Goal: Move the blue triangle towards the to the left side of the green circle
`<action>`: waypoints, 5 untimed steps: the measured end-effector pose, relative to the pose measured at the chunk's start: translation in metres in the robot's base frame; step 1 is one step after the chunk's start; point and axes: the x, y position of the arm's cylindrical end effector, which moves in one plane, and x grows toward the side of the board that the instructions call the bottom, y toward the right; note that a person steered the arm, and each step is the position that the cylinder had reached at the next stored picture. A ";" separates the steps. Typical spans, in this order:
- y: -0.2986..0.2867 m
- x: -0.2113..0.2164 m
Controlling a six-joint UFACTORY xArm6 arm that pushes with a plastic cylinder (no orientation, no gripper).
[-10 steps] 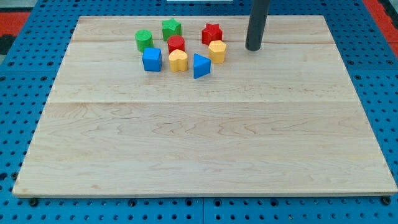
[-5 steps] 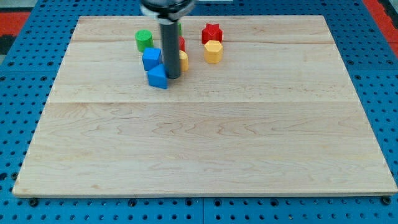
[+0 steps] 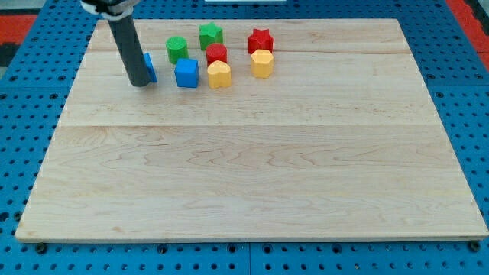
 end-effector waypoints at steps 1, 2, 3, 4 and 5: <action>0.028 -0.021; 0.043 -0.051; 0.024 -0.060; 0.018 -0.036; 0.005 -0.023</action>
